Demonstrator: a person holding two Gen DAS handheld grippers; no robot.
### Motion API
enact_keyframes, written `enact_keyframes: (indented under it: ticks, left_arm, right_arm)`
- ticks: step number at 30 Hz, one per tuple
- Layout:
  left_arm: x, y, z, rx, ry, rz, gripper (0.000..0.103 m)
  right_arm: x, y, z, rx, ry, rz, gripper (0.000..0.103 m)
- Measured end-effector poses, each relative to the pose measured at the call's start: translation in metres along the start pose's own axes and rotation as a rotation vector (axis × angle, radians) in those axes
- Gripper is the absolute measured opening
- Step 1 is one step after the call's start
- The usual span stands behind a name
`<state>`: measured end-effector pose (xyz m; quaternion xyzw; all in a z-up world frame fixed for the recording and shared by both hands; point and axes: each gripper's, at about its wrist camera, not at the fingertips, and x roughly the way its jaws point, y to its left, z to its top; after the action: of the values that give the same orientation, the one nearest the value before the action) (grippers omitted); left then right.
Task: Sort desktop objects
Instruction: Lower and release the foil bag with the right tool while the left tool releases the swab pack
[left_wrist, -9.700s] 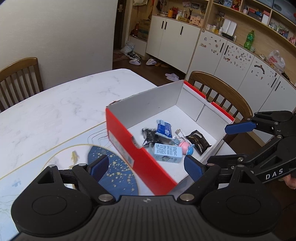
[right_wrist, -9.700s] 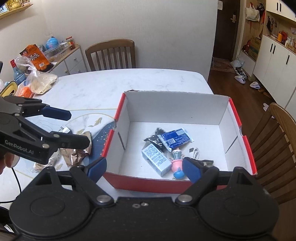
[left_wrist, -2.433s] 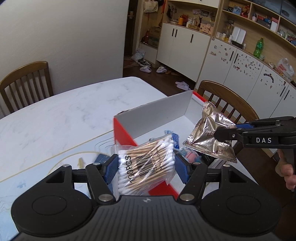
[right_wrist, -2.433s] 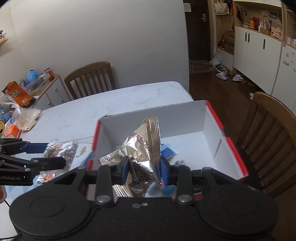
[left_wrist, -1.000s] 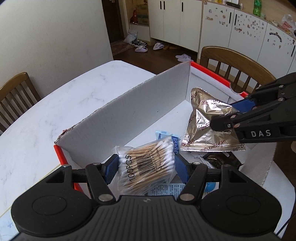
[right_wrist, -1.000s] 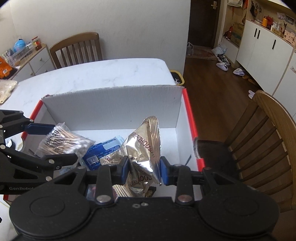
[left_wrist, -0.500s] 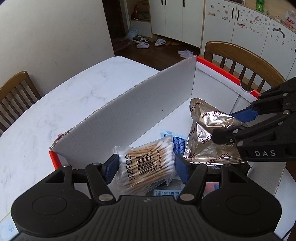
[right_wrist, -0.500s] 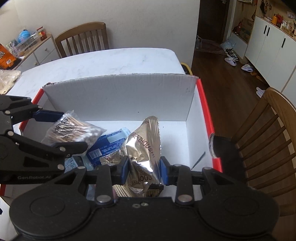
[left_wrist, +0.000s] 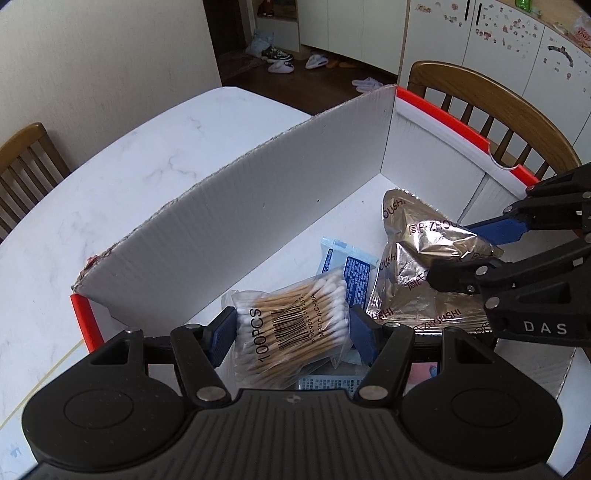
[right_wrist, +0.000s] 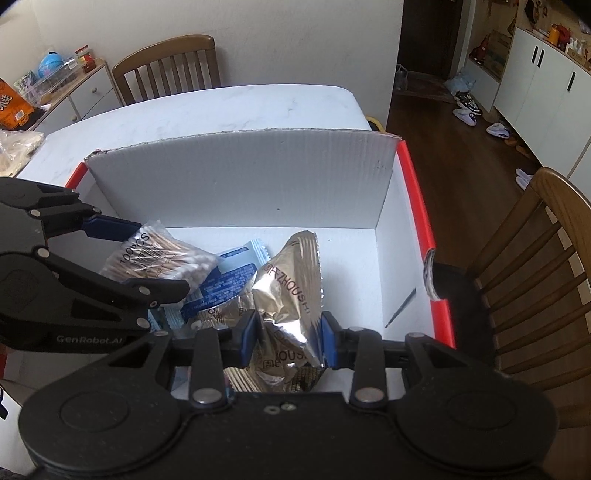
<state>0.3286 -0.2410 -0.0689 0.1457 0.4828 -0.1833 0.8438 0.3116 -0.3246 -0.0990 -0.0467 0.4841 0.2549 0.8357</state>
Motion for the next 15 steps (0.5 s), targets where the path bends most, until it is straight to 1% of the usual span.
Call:
enact_keyframes:
  ticks: [6,9,11,15]
  left_arm:
    - [-0.001,0.003,-0.001,-0.028,0.014,-0.014,0.065]
    - [-0.002,0.002,-0.001,-0.030,0.013,-0.011,0.066]
    - [-0.004,0.001,-0.001,-0.027,0.011,0.003,0.068]
    - [-0.009,0.002,-0.002,-0.032,-0.002,0.011,0.070]
  right_arm:
    - [-0.004,0.001,0.001,-0.017,-0.008,-0.015,0.044]
    - [-0.007,0.001,0.001,-0.016,-0.015,-0.013,0.049]
    - [-0.011,0.002,0.001,-0.021,-0.027,-0.020,0.055]
    - [-0.020,0.002,0.002,-0.020,-0.043,-0.015,0.059]
